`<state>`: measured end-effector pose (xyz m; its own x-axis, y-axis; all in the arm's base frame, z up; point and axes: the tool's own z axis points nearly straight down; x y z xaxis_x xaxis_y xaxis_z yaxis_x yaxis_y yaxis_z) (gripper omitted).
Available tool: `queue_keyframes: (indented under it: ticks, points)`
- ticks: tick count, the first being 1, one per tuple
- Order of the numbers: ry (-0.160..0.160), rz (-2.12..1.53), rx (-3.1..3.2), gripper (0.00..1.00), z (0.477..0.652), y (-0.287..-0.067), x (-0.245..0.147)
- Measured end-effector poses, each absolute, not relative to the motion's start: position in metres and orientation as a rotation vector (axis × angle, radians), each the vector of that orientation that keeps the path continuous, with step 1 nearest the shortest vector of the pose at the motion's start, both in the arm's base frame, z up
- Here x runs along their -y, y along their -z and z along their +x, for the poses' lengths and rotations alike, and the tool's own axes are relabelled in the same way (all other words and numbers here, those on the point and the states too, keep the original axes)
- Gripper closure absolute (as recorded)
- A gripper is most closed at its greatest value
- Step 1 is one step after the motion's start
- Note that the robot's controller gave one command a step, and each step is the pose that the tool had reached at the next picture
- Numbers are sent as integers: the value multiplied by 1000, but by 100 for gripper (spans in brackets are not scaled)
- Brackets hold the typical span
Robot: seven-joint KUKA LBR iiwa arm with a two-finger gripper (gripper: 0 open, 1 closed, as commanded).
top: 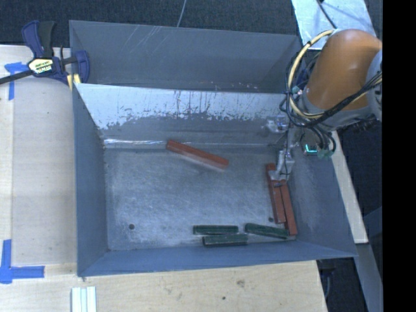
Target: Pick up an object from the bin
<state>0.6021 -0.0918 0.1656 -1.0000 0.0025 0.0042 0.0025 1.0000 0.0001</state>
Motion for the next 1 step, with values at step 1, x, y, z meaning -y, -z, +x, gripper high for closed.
queue_keyframes:
  ticks: [1]
  points:
    - [-2, 1, 3146, 100, 604, -170, 91]
